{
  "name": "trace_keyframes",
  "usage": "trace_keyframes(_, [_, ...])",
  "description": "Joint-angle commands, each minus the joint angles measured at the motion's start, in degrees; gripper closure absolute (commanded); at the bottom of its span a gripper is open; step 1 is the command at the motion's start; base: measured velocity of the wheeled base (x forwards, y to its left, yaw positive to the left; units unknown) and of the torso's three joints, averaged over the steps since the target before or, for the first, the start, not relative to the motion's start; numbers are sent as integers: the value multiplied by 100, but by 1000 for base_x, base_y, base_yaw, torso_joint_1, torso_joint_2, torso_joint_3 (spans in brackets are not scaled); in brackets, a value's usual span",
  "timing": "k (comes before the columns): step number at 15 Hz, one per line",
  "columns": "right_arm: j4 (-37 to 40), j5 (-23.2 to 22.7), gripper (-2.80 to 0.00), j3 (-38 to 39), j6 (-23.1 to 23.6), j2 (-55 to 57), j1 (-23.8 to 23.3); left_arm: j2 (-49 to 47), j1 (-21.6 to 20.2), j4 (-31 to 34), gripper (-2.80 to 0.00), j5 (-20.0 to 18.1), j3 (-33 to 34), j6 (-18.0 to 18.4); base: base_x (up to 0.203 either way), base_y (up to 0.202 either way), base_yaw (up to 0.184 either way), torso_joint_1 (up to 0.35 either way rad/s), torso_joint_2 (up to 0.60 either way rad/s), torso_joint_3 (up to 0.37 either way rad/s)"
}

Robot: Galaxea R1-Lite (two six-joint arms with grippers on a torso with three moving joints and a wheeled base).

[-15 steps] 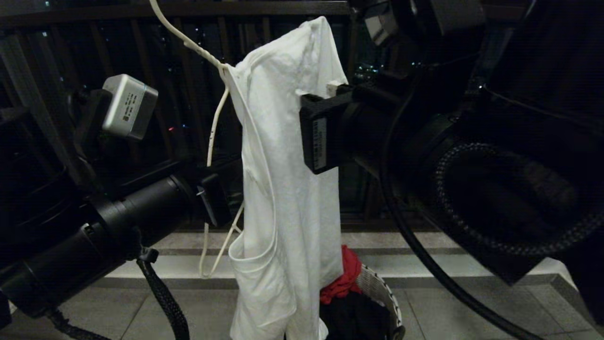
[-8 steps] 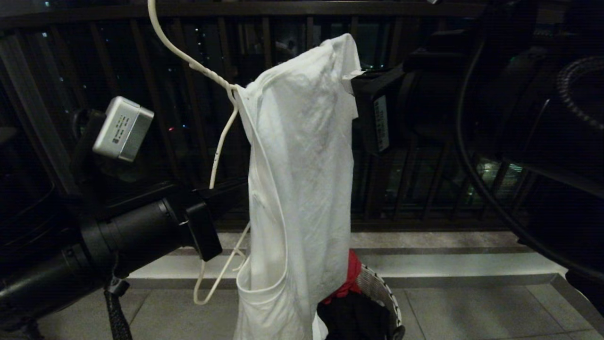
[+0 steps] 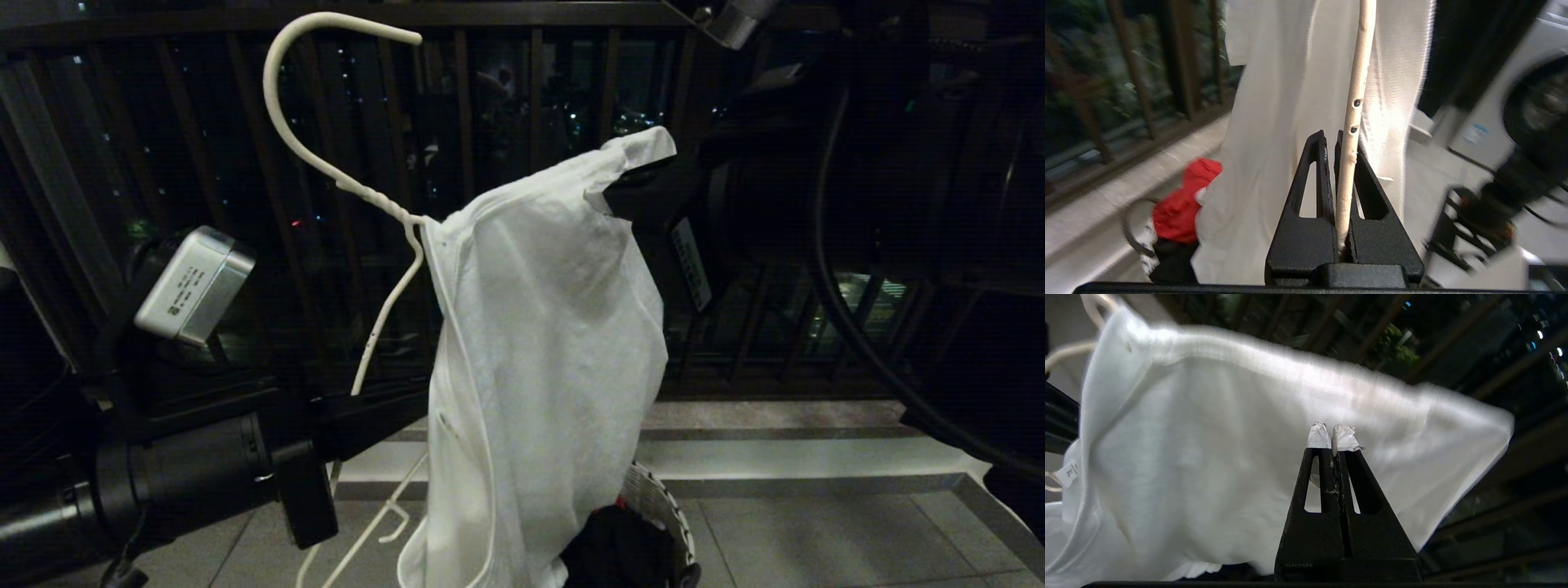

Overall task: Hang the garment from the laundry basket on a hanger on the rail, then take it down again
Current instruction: Hang the clothes on the clothes rack

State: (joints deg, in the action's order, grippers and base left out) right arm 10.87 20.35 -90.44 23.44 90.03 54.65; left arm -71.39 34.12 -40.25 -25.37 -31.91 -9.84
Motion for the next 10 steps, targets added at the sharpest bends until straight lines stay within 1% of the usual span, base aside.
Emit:
trace_keyframes(1, [152,-31,0,-165,260,-39,2,134,-2,26,0,-73,1,-10,0,0,0,0,0,0])
trace_keyframes(3, [335,-79,0,-188,572,-188,2,134,7,35,0,-82,-8,-10,0,0,0,0,0,0])
trace_keyframes(4, [428,-84,0,-220,651,-221,2,143,7,44,0,-99,1,-10,0,0,0,0,0,0])
trace_keyframes(6, [1226,-75,0,-626,826,-233,2,232,7,131,0,-262,9,-10,0,0,0,0,0,0])
trace_keyframes(8, [2022,-68,0,-1279,962,-103,2,477,7,626,0,-507,-64,-10,0,0,0,0,0,0])
trace_keyframes(9, [2291,-67,-280,-1531,1079,-13,2,575,7,859,0,-610,-135,-10,0,0,0,0,0,0])
trace_keyframes(10, [2473,-67,-280,-1816,1177,176,2,644,7,1057,0,-725,-180,-2,0,0,0,0,0,0])
